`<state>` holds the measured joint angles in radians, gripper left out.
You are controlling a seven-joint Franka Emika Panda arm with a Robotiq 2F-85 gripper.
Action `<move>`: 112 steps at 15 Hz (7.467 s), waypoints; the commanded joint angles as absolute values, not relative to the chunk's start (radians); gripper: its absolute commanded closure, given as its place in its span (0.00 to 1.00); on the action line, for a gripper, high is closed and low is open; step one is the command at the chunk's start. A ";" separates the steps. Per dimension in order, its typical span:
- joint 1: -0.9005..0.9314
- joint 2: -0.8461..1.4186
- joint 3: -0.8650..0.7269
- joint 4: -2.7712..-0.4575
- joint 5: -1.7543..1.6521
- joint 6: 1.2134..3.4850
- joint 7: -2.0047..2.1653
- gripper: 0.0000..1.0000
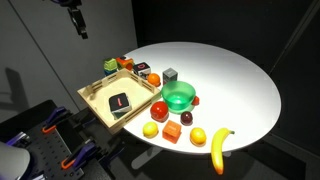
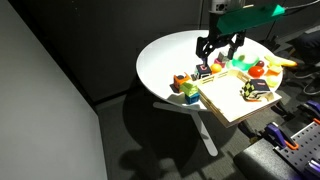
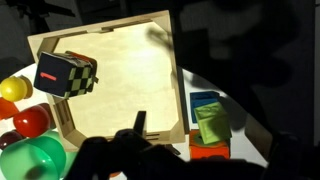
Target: Put the yellow block in the crate
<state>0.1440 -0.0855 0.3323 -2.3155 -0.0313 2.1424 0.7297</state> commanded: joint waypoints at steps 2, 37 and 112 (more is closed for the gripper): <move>0.178 -0.019 0.295 -2.277 -0.047 2.239 0.696 0.00; 0.279 0.215 0.154 -2.309 -0.157 2.597 0.541 0.00; 0.156 -0.126 0.131 -2.476 -0.070 2.295 0.565 0.00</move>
